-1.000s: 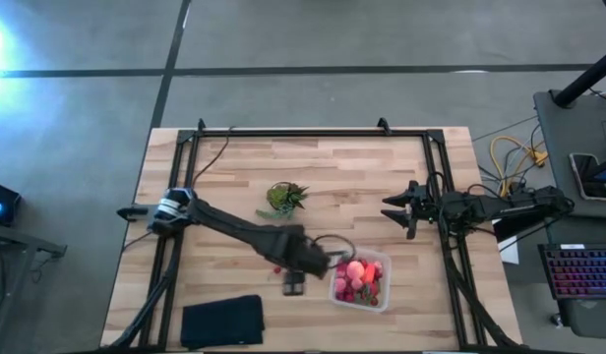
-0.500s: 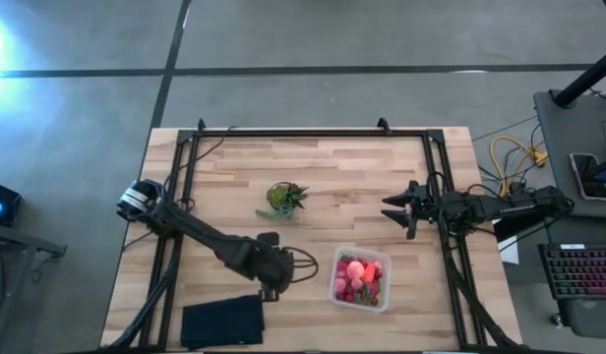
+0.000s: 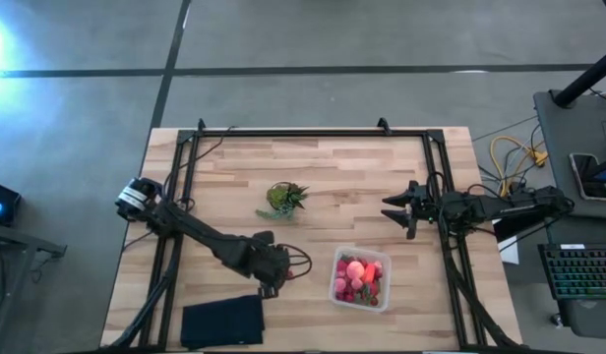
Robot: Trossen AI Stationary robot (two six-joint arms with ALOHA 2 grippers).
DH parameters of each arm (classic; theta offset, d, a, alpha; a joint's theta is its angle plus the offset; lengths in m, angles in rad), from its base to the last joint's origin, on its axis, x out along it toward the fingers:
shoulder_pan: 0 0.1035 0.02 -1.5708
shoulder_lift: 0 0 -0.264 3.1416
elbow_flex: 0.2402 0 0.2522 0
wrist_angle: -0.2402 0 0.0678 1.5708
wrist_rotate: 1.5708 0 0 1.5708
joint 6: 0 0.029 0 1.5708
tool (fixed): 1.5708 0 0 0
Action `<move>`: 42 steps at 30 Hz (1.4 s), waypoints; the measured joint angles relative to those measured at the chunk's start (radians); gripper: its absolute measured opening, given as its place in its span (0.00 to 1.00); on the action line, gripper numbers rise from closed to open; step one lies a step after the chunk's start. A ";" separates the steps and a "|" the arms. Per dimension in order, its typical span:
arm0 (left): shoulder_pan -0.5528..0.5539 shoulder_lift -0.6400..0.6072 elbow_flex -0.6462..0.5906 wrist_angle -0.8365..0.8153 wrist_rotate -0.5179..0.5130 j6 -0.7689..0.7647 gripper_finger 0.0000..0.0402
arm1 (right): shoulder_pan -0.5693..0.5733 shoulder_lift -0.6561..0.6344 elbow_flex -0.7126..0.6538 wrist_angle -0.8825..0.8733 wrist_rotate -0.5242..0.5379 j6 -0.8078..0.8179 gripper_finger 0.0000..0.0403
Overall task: Pick and placing Produce into tupperware
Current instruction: Put the left cherry into the bin
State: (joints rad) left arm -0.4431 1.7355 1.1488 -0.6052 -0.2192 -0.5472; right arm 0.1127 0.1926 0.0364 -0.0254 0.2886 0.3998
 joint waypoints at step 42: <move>0.003 0.064 0.002 0.055 -0.008 -0.075 0.16 | 0.000 0.000 0.000 0.000 0.000 0.000 0.49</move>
State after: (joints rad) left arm -0.4397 1.7998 1.1508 -0.5500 -0.2275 -0.6224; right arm 0.1126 0.1926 0.0364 -0.0254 0.2886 0.3996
